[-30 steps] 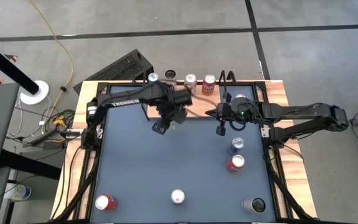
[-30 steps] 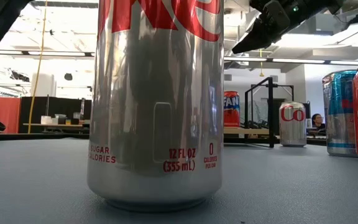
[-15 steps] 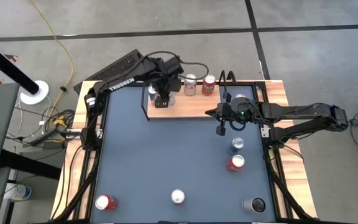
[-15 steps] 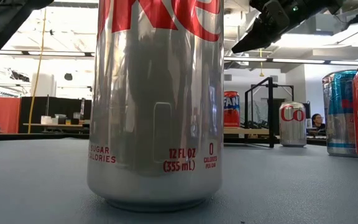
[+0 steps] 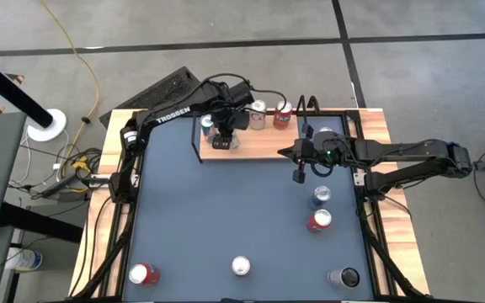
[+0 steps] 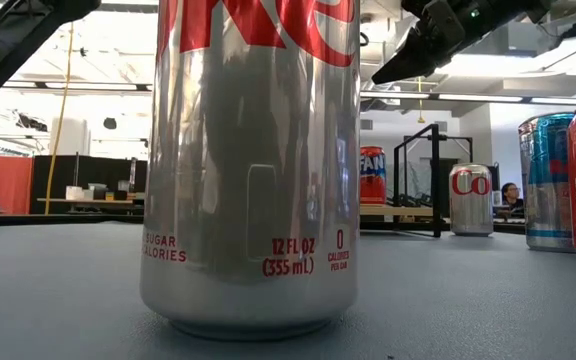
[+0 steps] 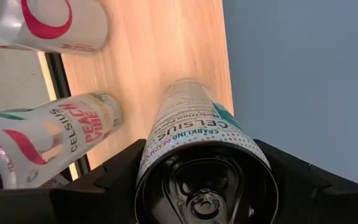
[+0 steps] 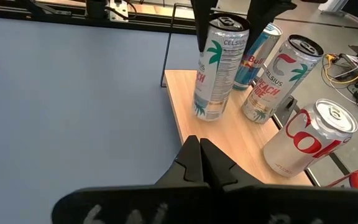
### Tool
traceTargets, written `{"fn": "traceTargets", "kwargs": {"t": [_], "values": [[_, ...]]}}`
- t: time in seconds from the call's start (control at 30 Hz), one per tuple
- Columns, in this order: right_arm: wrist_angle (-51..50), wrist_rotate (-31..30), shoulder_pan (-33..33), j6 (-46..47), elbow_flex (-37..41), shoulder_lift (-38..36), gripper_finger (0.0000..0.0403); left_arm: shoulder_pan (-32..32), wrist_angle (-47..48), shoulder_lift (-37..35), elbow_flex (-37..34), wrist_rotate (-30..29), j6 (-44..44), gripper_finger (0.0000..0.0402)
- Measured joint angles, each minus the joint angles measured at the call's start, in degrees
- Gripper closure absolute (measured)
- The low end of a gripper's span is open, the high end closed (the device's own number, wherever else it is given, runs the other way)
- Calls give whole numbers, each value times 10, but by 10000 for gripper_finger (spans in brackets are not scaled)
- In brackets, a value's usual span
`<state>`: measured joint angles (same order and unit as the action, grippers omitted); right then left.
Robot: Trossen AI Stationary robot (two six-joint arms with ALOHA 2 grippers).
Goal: Place canned beverage on shelf
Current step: Put the top pink and white soda can onto the shelf aligned with the other pink and white soda can
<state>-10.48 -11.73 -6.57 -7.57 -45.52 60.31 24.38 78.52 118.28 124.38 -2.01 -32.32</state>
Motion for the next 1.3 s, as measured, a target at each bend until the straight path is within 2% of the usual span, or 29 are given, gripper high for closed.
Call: {"fn": "traceTargets", "kwargs": {"t": [0.2,0.33,0.93,1.1,1.3], "values": [[0,0,0,0,0,0,403,0,2,0,0,37,0,106],[0,0,0,0,0,0,403,-1,-1,-1,0,34,-4,82],[-3,-1,0,2,0,0,403,0,-26,-1,0,-24,15,75],[-3,-1,0,2,0,0,403,-2,-19,-1,0,-49,15,75],[-3,-1,0,10,0,0,403,-2,8,-2,29,-52,19,74]]}}
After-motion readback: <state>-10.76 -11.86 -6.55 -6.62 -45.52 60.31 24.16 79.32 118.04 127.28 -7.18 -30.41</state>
